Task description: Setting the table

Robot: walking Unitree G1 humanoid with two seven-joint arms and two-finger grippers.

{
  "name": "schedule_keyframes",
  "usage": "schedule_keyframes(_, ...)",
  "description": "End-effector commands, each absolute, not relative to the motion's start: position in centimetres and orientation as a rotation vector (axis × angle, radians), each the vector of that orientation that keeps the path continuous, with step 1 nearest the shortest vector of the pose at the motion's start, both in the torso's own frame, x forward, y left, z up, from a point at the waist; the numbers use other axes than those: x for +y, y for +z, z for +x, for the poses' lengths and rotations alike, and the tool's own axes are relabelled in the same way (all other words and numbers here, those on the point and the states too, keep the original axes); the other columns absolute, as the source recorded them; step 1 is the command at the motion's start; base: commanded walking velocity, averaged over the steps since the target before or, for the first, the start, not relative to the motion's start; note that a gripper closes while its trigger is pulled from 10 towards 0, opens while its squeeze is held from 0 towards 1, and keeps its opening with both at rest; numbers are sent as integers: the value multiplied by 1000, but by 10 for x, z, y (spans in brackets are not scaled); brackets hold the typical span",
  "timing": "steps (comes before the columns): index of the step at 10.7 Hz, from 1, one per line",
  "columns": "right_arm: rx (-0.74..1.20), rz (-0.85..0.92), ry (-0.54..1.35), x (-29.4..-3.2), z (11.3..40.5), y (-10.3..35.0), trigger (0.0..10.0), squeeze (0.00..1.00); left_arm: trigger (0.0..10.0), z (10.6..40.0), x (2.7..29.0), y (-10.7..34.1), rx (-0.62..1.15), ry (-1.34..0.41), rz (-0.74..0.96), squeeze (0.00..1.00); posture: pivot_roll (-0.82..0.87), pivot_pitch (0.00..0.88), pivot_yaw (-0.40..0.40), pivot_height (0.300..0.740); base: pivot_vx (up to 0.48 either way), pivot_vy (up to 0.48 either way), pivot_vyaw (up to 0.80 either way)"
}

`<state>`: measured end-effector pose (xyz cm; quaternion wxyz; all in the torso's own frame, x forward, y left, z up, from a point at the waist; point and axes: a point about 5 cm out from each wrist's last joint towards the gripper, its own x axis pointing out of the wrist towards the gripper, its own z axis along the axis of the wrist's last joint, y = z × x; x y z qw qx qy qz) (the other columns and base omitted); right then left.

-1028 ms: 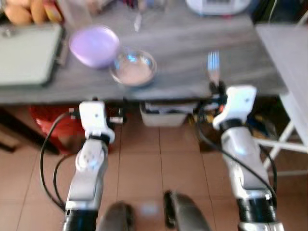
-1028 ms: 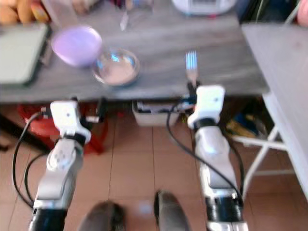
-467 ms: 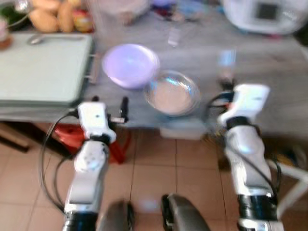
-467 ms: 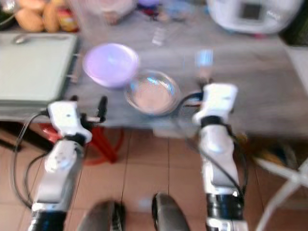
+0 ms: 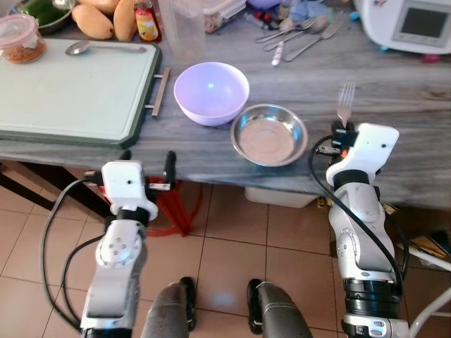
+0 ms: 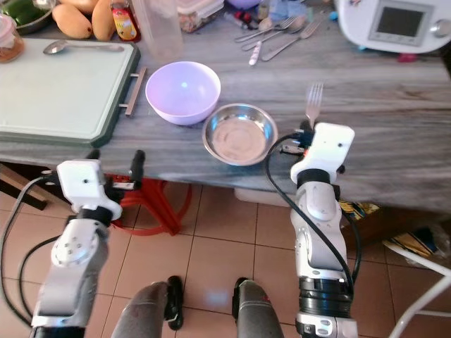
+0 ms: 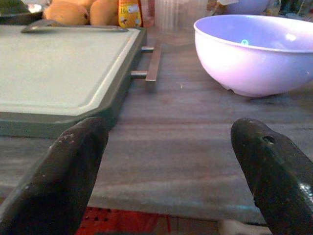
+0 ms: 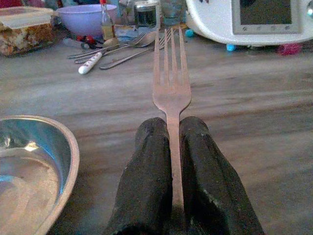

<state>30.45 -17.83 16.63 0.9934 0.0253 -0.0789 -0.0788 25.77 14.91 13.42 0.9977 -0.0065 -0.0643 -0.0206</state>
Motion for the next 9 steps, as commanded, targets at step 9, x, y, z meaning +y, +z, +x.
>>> schedule_keyframes(9,9,206,-254,-188,321,148,10000,0,10000,250,152,131,-87,-68,-2,0,-20,276,19,740,0,0,0)
